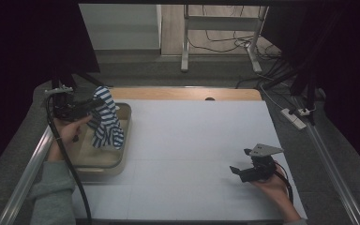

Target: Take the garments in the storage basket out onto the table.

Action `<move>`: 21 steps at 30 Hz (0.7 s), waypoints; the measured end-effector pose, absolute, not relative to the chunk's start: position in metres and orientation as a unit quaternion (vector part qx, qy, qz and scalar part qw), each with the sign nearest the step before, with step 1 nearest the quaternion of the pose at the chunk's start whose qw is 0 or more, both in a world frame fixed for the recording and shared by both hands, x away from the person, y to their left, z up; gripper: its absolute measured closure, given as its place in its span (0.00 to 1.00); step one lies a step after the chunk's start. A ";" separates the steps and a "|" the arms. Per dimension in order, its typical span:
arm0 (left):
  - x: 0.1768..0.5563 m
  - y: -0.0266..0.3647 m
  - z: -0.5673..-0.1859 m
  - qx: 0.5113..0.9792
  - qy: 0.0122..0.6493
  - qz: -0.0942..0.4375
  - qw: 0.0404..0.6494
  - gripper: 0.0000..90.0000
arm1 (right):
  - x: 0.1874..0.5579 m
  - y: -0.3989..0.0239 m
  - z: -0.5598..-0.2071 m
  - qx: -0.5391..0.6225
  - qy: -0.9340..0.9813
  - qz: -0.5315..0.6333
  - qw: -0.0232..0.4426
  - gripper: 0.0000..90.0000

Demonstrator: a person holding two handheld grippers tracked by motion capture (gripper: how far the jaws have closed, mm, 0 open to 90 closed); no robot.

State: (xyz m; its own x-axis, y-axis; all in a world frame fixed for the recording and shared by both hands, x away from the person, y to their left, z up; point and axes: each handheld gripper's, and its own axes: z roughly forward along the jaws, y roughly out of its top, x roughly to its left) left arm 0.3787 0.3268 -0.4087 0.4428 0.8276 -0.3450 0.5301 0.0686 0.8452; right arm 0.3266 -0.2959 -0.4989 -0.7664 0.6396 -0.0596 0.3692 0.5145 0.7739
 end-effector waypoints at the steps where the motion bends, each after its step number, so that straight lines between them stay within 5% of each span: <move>1: 0.378 0.327 -0.408 0.664 0.508 0.143 0.529 0.80 | 0.327 -0.296 -0.499 0.296 0.853 0.395 0.172 0.09; 21: 0.365 0.332 -0.393 0.622 0.480 0.126 0.606 0.80 | 0.327 -0.296 -0.499 0.296 0.853 0.395 0.171 0.09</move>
